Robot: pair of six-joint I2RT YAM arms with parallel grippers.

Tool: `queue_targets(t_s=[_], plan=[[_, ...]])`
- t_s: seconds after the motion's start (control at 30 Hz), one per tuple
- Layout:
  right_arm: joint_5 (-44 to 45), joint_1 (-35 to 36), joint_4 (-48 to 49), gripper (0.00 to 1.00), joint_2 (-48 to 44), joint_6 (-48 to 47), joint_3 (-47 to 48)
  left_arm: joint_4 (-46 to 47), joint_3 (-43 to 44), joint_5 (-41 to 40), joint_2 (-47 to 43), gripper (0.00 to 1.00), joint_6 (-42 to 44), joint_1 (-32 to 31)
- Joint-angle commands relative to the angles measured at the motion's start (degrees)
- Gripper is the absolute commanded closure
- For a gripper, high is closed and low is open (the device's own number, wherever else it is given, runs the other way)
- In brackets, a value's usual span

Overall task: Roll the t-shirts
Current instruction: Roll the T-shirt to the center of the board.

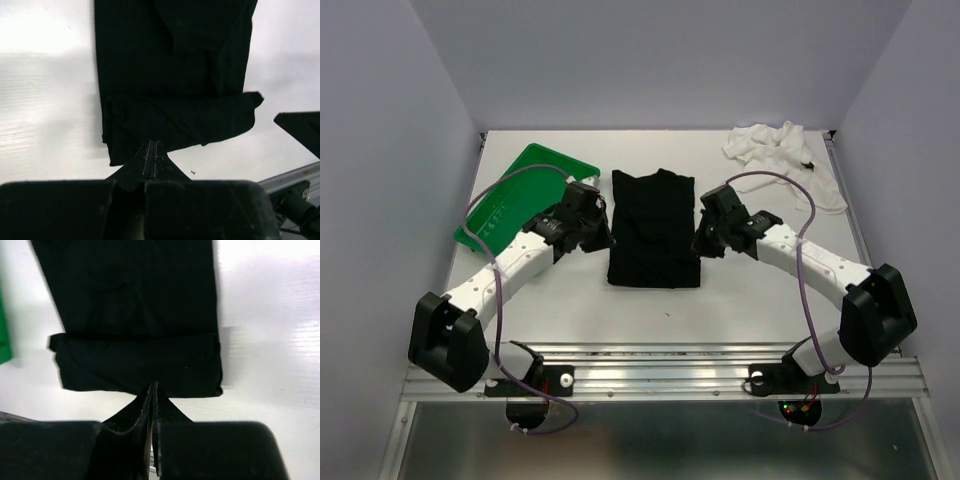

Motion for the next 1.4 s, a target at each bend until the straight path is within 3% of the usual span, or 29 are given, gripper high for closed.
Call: queue_targets(t_s=[0.0,0.47,0.63,0.87,0.97,1.23,1.37], plan=[[0.84,0.04,3.14,0.96,2.95,1.5,-1.03,5.41,-3.65,4.78,3.15,1.0,-1.18,-1.06],[5.23,-1.72,3.23,0.99,18.42,-4.48,4.43,7.7,0.3,-1.55,20.46,1.0,4.0,0.34],[4.36,-1.72,2.35,0.99,19.04,-5.18,3.81,5.52,1.35,-3.04,20.56,1.0,4.97,0.34],[4.18,0.03,-0.02,0.99,6.4,-4.66,5.56,0.15,5.83,-3.31,9.23,1.0,4.36,-1.76],[2.61,2.05,1.29,0.99,5.5,-3.26,5.31,1.72,4.97,0.01,7.82,1.0,2.08,-4.48],[-7.77,4.52,12.8,0.99,12.35,1.93,0.91,12.7,-0.4,7.24,15.01,1.0,-4.08,-7.74],[-7.33,4.52,13.43,0.99,17.63,2.29,-0.06,14.56,-1.37,5.13,20.12,1.0,-3.91,-7.74]])
